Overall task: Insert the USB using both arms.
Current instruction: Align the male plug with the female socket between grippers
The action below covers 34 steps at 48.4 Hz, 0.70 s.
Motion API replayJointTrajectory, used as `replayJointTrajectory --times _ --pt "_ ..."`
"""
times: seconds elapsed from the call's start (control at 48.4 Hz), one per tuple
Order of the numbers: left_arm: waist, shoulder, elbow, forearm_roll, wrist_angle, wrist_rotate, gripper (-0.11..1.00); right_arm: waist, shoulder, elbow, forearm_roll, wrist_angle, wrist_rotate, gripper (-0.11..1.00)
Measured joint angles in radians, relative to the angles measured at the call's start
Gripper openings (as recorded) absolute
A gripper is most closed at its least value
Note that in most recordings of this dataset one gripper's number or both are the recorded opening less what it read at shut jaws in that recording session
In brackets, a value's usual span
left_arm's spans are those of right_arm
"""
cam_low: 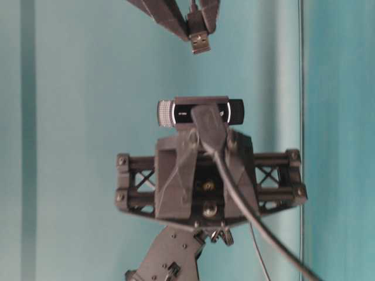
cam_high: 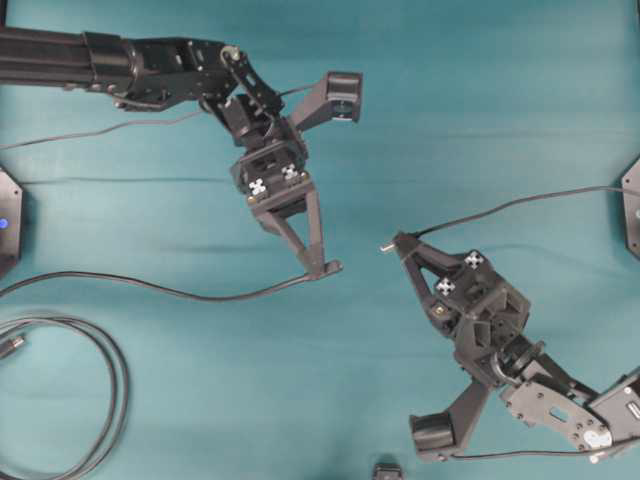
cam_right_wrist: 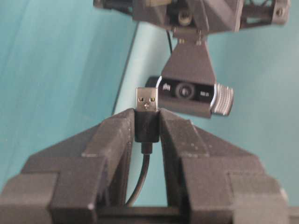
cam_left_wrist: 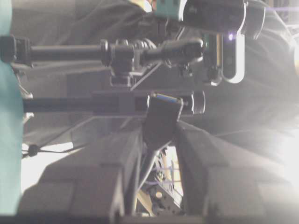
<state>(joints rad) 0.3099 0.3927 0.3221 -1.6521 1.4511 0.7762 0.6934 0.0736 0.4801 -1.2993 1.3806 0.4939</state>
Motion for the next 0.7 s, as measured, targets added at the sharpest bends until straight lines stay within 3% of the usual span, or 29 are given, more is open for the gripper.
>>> replayJointTrajectory --times 0.352,0.703 --pt "0.025 0.023 -0.018 0.0 0.002 -0.012 0.23 0.0 0.003 -0.003 -0.011 0.0 -0.002 0.2" --pt "0.002 0.04 -0.051 0.0 0.012 -0.015 0.23 -0.005 0.018 -0.003 -0.061 -0.009 -0.006 0.2"
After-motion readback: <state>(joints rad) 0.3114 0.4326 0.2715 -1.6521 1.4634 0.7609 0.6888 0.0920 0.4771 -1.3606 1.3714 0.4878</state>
